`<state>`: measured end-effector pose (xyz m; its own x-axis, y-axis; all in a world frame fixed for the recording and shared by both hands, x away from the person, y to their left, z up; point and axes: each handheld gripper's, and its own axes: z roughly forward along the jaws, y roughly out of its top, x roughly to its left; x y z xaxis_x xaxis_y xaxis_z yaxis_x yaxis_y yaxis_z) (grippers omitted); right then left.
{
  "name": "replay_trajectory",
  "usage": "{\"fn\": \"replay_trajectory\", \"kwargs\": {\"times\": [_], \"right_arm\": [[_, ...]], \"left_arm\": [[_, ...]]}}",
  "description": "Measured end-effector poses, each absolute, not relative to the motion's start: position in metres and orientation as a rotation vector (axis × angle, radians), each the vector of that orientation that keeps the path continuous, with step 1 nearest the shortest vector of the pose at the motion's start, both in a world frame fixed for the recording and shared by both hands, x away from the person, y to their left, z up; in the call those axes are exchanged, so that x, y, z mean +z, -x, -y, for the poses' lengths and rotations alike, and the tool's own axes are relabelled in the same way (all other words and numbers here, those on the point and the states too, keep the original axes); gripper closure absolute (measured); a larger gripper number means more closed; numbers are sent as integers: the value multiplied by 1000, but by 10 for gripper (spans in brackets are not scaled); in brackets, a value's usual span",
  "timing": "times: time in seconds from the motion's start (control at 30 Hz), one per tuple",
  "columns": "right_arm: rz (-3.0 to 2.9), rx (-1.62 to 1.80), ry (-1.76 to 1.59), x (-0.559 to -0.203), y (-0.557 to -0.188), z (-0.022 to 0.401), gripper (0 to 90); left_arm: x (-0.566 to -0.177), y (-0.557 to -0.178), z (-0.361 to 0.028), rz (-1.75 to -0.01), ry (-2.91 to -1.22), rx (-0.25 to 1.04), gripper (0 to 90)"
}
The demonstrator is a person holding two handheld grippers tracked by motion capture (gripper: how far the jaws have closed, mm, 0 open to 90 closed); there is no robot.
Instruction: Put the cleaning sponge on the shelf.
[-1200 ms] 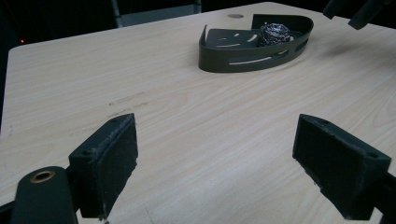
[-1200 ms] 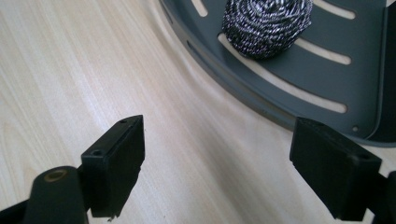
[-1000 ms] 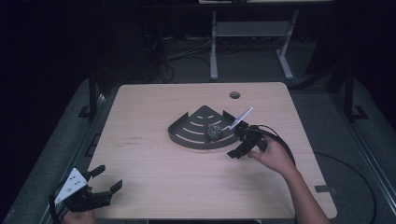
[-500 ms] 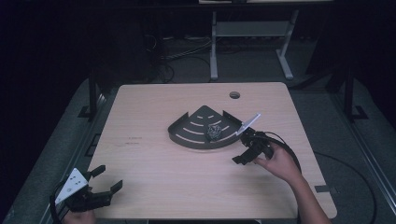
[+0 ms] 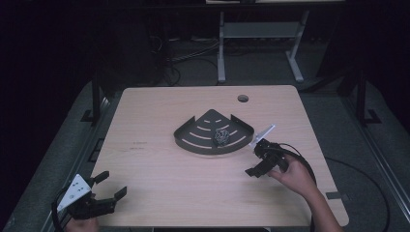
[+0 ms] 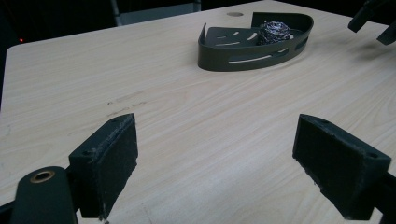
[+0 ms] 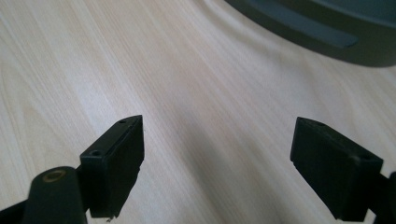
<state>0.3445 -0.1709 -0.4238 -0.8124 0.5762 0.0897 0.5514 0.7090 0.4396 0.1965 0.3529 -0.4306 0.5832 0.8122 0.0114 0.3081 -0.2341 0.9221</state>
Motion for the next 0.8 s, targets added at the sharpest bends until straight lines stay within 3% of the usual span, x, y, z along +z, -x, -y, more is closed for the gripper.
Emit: {"fn": "replay_trajectory", "kwargs": {"times": [0.8], "right_arm": [[-2834,715,-987,-439,-322,203,171]], "left_arm": [[-431,-197,-353,-921,-1806,622,133]]}}
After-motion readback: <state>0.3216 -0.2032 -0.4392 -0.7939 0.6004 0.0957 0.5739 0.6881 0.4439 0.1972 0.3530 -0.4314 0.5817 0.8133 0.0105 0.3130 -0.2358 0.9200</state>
